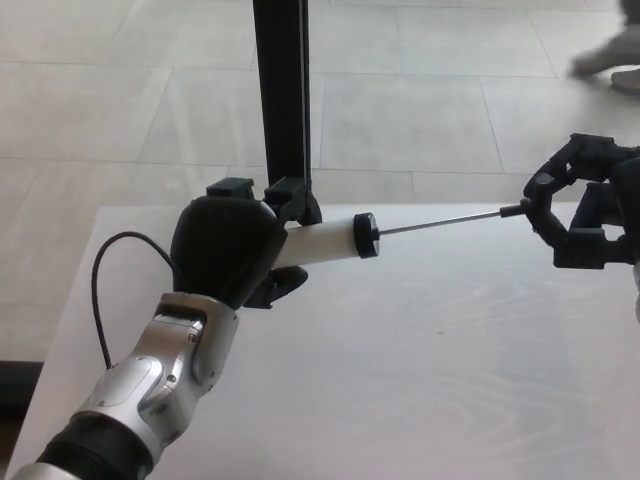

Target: The robot uses its left hand to lift the air pump kept on the middle of the desk and use the right hand to pull out the handle

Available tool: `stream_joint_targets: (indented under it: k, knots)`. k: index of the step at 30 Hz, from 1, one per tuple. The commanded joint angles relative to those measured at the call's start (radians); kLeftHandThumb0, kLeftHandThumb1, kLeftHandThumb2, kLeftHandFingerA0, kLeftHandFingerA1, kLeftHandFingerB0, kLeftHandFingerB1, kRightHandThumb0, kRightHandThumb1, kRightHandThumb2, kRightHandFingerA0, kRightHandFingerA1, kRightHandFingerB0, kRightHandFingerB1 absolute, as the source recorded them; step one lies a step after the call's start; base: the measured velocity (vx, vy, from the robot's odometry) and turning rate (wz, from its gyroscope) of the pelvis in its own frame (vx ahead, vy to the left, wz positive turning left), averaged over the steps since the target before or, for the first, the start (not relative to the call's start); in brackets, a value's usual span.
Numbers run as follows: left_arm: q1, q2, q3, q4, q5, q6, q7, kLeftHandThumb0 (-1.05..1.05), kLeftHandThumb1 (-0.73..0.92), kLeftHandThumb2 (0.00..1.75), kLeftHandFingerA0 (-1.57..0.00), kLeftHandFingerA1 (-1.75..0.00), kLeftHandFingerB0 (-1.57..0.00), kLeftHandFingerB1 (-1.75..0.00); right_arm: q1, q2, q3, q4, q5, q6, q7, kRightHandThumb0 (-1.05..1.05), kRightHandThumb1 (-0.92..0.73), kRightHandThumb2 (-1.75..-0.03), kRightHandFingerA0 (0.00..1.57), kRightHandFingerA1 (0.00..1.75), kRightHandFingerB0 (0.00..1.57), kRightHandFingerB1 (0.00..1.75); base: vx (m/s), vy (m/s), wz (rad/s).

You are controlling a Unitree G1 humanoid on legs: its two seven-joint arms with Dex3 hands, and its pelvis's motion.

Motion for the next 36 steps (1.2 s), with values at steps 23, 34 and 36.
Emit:
stream_joint_targets:
  k: [23,34,36]
  knots:
    - [0.001,-0.032,-0.184,-0.093,0.063,0.315,-0.693,-0.33,0.73,0.69,-0.72,-1.36,-0.27,-0.51,-0.056,-0.088,-0.113,-0.028,0.186,0.168,0.185,-1.05,-0.81,-1.15,0.0,0.25,0.0,0.05,0.0,0.0,0.0]
    - [-0.057,-0.025,-0.241,-0.095,0.063,0.433,-1.017,-0.66,0.41,0.84,0.0,-0.38,0.0,-0.18,-0.065,-0.063,-0.144,-0.017,0.211,0.169,0.153,-0.97,-0.79,-1.11,0.0,0.21,0.0,0.04,0.0,0.0,0.0]
    - [-0.057,-0.019,-0.245,-0.101,0.066,0.437,-1.035,-0.73,0.43,0.83,0.0,-0.31,0.0,-0.12,-0.065,-0.064,-0.142,-0.015,0.206,0.165,0.15,-0.96,-0.78,-1.11,0.0,0.22,0.0,0.05,0.0,0.0,0.0]
